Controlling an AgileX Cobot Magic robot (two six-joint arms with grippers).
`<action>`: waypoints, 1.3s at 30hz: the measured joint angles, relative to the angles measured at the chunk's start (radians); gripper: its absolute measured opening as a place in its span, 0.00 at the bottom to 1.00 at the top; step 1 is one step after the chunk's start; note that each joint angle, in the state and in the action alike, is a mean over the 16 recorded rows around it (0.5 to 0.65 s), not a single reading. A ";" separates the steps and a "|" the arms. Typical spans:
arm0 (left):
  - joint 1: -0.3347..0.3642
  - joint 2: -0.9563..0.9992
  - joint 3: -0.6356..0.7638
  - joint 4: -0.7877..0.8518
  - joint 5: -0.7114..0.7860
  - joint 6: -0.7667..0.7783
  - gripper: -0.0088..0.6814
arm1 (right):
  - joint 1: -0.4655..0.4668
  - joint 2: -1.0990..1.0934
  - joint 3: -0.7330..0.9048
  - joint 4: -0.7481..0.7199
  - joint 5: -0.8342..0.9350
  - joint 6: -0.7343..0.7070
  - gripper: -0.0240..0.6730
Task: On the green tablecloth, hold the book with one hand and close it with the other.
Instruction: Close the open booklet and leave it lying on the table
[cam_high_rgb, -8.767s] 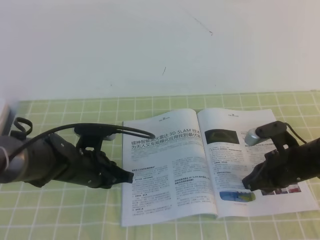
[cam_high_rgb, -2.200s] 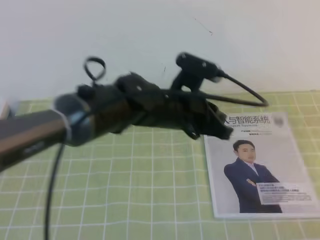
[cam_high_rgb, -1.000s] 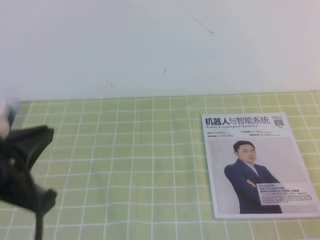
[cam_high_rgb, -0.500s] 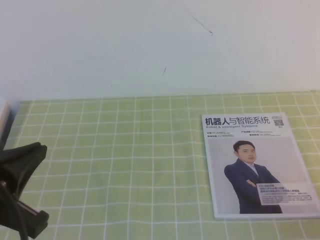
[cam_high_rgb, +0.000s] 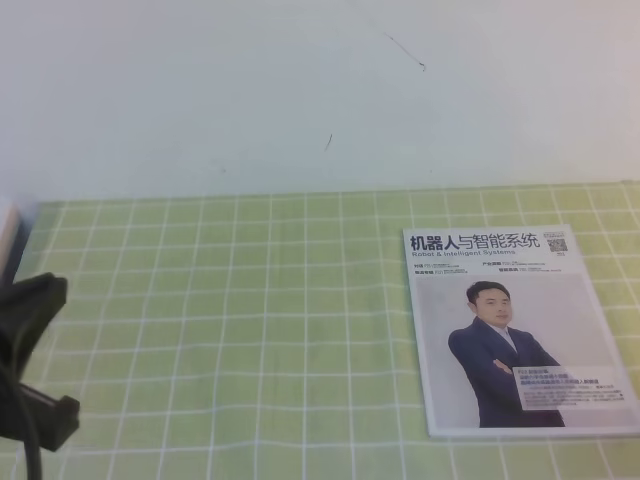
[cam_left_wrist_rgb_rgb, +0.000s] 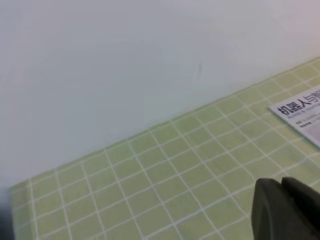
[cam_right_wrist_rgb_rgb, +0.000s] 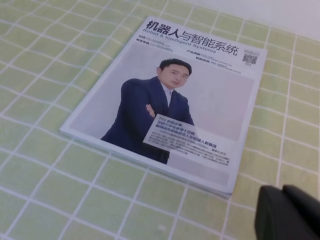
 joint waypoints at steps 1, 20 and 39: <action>0.007 -0.008 0.004 0.008 0.000 -0.011 0.01 | 0.000 0.000 0.000 0.001 0.000 0.000 0.03; 0.240 -0.456 0.467 0.085 -0.100 -0.315 0.01 | 0.000 0.000 0.001 0.011 -0.001 0.000 0.03; 0.358 -0.608 0.593 -0.075 -0.016 -0.125 0.01 | 0.000 -0.001 0.002 0.013 -0.005 0.000 0.03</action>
